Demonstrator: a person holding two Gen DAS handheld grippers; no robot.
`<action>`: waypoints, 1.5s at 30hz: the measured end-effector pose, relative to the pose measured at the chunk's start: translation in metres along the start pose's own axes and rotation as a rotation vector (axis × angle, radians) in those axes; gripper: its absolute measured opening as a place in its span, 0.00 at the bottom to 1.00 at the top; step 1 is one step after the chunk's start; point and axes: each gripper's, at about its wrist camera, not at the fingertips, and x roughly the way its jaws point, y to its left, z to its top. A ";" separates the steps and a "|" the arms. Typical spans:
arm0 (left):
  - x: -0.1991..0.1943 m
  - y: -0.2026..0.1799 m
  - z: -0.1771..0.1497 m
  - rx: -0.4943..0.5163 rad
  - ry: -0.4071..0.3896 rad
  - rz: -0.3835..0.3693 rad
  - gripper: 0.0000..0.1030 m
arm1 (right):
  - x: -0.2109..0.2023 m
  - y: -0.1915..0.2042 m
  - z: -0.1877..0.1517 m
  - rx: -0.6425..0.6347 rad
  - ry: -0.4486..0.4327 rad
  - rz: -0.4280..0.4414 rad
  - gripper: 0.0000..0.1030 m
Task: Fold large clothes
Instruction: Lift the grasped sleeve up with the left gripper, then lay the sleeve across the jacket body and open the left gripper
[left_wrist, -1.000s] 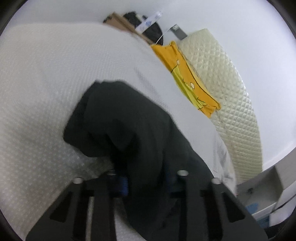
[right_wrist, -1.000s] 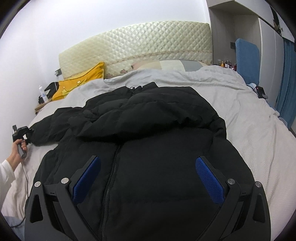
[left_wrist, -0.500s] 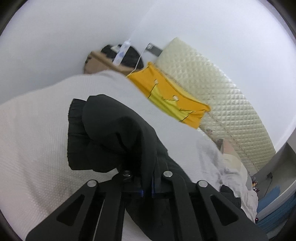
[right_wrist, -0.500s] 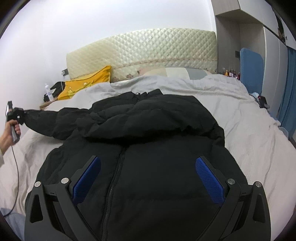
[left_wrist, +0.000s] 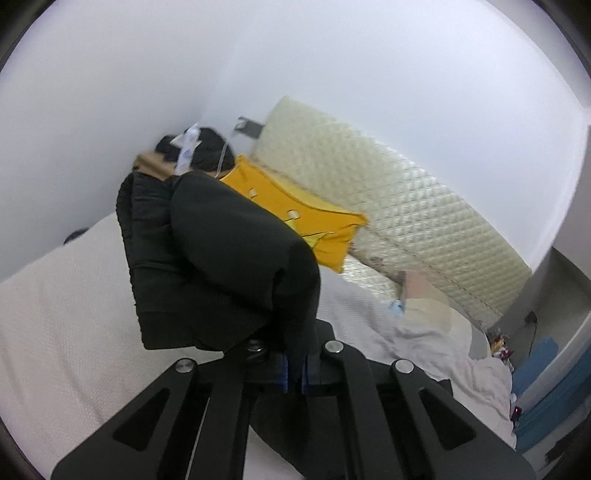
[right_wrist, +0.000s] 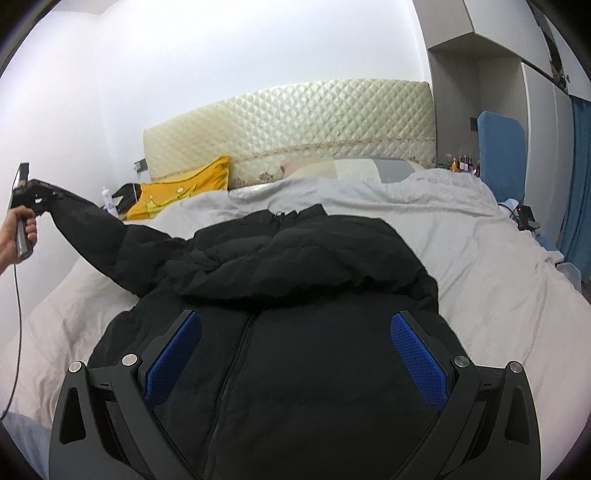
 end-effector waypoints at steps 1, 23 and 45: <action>-0.005 -0.012 0.002 0.016 -0.007 -0.009 0.03 | -0.002 -0.002 0.001 0.002 -0.003 0.001 1.00; -0.011 -0.249 -0.077 0.285 0.005 -0.239 0.03 | -0.034 -0.056 0.011 0.034 -0.100 -0.040 1.00; 0.041 -0.360 -0.286 0.516 0.267 -0.384 0.03 | -0.013 -0.084 0.003 0.159 -0.060 -0.001 1.00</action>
